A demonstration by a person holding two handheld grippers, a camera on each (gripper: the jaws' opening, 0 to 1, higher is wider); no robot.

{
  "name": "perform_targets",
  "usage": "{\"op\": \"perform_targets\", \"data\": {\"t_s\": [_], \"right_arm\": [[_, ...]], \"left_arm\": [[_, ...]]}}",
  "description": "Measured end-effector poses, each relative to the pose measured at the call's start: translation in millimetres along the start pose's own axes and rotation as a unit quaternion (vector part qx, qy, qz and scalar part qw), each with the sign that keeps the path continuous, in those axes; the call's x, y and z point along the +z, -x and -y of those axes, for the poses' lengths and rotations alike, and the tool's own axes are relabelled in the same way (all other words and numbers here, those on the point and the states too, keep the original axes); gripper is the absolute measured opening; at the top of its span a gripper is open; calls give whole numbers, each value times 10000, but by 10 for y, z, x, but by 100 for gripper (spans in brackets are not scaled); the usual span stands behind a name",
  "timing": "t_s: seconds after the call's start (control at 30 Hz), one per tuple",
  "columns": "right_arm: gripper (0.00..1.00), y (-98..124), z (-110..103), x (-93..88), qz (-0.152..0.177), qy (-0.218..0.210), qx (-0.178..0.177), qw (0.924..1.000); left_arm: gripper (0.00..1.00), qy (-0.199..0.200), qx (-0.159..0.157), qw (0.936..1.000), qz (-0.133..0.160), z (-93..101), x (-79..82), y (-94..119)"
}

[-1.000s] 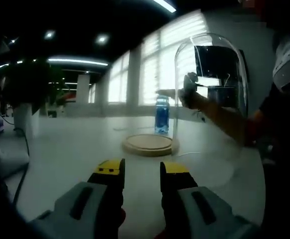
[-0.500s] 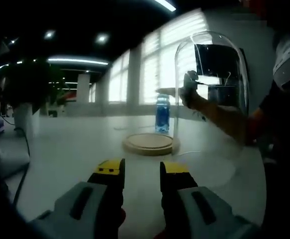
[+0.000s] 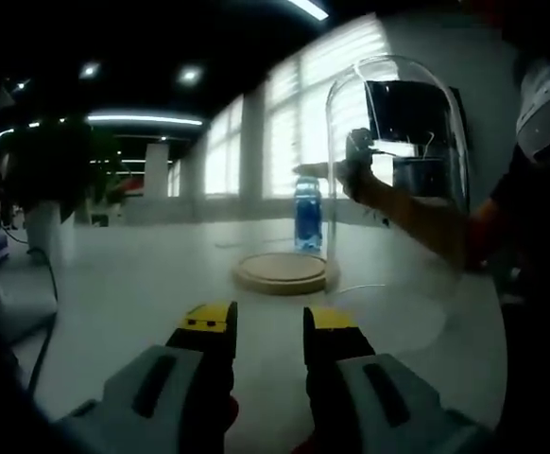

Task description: Open the cover put in the Mizone put the cover back on

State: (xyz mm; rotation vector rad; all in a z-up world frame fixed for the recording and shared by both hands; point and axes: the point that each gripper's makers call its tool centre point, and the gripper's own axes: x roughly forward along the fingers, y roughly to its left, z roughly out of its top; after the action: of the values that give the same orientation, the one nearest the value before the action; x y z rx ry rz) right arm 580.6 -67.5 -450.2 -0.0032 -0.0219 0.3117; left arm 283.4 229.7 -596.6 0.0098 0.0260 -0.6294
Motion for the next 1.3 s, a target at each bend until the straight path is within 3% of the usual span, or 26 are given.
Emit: {"op": "perform_targets", "data": {"t_s": [0.2,0.63,1.3], "right_arm": [[22,115,-158,44,40,130,145,9998],[22,138,-406,167,122,189,560,9982],[22,295,-1156,373,283,119,1502,9882]], "left_arm": [[23,-7,41,10000,-4,-11,-2,2],[22,27,14,10000,-20,-6,-11,1],[22,66,11,10000,-23,-18,-13,4]]}}
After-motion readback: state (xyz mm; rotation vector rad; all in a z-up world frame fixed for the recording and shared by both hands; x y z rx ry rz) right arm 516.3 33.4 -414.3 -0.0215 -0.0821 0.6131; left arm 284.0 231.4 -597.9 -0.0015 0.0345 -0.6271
